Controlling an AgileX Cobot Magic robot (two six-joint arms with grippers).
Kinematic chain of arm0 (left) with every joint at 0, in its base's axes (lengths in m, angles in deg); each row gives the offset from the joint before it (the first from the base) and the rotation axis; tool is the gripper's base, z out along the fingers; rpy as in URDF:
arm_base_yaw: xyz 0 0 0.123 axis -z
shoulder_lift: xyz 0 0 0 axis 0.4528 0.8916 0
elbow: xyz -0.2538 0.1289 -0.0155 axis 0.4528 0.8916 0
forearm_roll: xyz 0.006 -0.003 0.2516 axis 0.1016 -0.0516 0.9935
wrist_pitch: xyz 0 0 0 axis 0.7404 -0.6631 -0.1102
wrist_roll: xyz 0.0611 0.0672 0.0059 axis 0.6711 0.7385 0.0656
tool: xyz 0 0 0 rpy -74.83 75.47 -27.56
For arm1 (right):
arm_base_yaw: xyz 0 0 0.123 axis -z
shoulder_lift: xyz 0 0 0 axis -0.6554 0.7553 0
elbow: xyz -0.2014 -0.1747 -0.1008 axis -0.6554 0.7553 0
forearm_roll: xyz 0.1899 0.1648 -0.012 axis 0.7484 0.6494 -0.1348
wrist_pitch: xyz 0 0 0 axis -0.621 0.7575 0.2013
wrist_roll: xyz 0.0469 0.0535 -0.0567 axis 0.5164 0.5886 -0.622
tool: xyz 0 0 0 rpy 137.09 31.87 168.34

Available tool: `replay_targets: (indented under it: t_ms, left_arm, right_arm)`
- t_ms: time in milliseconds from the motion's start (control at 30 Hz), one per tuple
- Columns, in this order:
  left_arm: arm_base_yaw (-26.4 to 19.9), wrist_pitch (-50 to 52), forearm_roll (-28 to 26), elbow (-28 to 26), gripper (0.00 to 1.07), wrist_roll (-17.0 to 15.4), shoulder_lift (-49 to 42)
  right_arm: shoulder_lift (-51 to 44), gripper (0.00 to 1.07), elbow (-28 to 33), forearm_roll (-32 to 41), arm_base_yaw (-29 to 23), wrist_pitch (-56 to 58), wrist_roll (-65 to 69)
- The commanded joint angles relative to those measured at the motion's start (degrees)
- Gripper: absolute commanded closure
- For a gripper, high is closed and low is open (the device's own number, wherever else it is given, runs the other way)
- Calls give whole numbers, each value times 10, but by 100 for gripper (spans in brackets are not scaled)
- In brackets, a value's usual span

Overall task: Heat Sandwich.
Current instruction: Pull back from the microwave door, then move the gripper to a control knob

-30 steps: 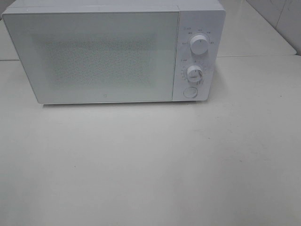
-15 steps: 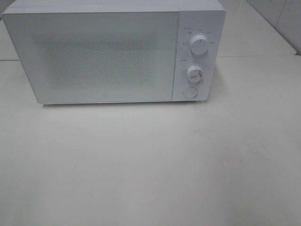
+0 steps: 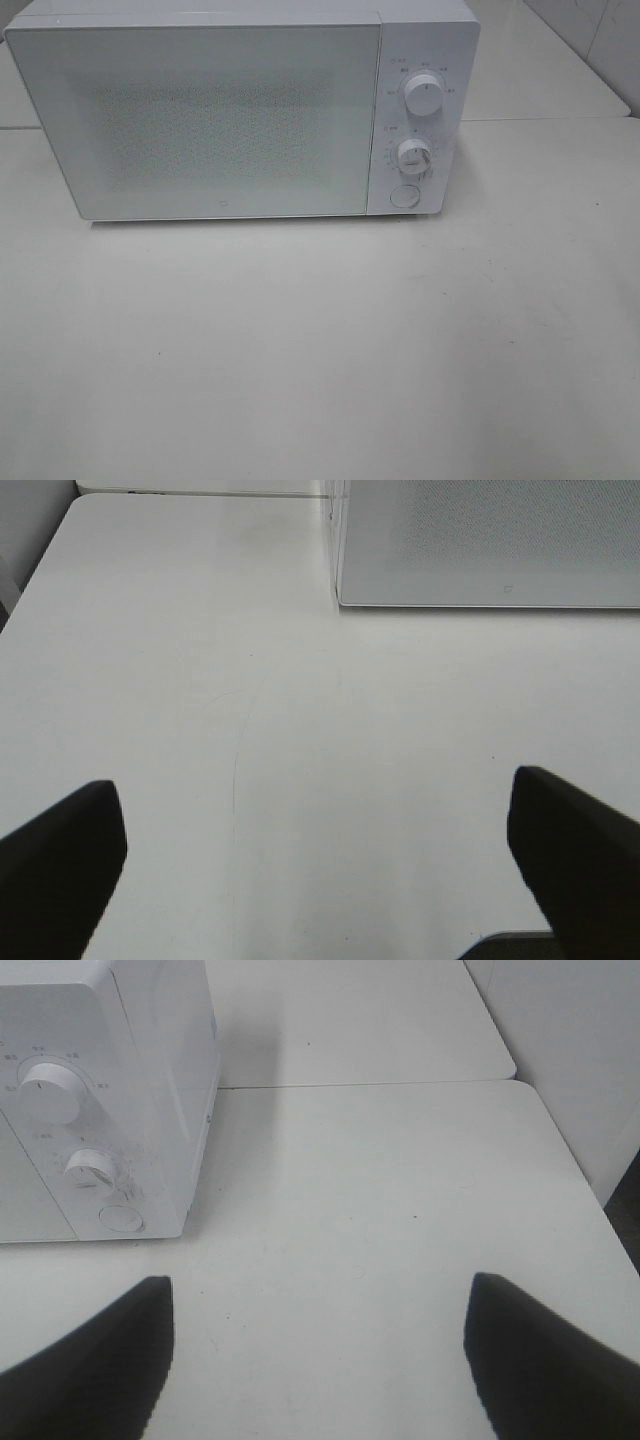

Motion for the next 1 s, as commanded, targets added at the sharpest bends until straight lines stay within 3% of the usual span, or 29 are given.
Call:
replay_targets:
  t_ms: [33,733,867,1000]
  left_arm:
    - [-1,5,-6,1,8,0,-15]
    - [-1,5,-6,1,8,0,-15]
    - [-1,5,-6,1,8,0,-15]
    - [-1,5,-6,1,8,0,-15]
  right_arm:
    - [18,31,-2,2,2,-29,-7]
    - [217,31,-1,2,2,-281,13]
    - [250,31,26,3,1,-376,10]
    - [276,31,57,55,-21,-445,-36]
